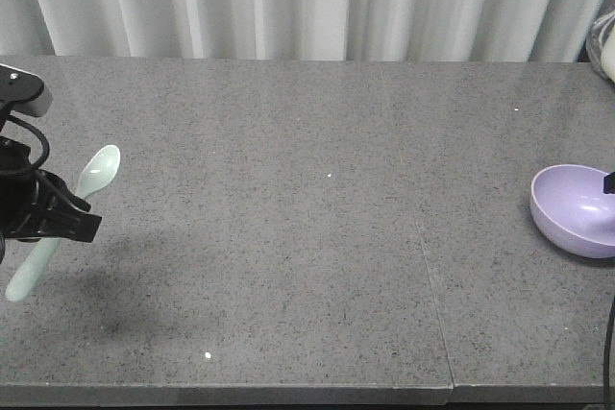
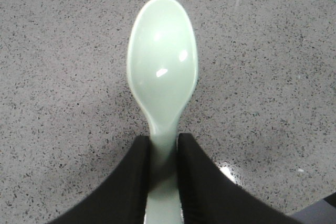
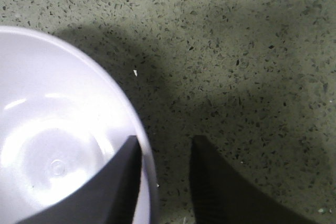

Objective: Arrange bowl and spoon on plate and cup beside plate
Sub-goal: 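Grasp the lavender bowl rim with the right gripper and lift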

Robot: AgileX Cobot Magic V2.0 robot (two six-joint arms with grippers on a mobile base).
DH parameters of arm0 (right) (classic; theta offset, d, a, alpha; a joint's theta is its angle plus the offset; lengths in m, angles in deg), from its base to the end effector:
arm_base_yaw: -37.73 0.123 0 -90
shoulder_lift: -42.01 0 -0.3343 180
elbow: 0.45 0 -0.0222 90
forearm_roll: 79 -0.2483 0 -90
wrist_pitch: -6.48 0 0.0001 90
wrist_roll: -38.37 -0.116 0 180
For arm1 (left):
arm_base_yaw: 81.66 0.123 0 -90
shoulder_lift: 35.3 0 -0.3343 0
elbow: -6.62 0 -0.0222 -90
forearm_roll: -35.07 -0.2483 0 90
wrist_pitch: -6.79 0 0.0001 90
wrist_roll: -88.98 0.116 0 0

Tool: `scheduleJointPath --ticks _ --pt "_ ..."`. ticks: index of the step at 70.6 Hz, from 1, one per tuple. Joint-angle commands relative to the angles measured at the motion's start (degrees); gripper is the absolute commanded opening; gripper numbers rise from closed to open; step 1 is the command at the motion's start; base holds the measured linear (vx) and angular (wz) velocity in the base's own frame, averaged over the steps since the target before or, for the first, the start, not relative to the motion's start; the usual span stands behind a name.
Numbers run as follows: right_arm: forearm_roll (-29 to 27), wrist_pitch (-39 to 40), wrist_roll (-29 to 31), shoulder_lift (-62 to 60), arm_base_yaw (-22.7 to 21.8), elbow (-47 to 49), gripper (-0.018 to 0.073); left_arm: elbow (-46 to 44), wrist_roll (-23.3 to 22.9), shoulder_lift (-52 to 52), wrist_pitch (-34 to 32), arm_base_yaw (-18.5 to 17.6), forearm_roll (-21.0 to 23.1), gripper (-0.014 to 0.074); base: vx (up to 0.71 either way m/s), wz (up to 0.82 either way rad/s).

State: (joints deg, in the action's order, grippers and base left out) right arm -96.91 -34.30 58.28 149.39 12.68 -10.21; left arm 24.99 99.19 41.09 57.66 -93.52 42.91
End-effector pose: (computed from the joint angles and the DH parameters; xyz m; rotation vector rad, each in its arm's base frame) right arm 0.3506 -0.1381 0.2443 0.3858 2.6646 0.1126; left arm 0.2285 -0.0605 0.3545 0.4190 2.5039 -0.1801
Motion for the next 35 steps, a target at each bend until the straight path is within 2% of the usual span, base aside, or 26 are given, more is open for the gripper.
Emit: scheduleJointPath --ticks 1,11,24,35 --pt "-0.8 1.7 1.0 -2.5 -0.3 1.8 0.0099 -1.3 -0.2 -1.5 -2.9 -0.2 1.0 0.008 0.0 0.0" --pt "-0.8 1.0 1.9 -3.7 -0.3 1.8 -0.0016 -1.3 -0.2 -1.5 -2.9 -0.2 1.0 0.008 0.0 0.0" --pt "-4.3 -0.7 2.3 -7.9 0.4 1.8 -0.0011 -1.3 -0.2 -1.5 -2.9 -0.2 1.0 0.008 0.0 0.0" --pt "-7.1 -4.5 4.6 -12.7 5.9 1.8 -0.0006 -1.3 -0.2 -1.5 -2.9 -0.2 1.0 0.008 0.0 0.0"
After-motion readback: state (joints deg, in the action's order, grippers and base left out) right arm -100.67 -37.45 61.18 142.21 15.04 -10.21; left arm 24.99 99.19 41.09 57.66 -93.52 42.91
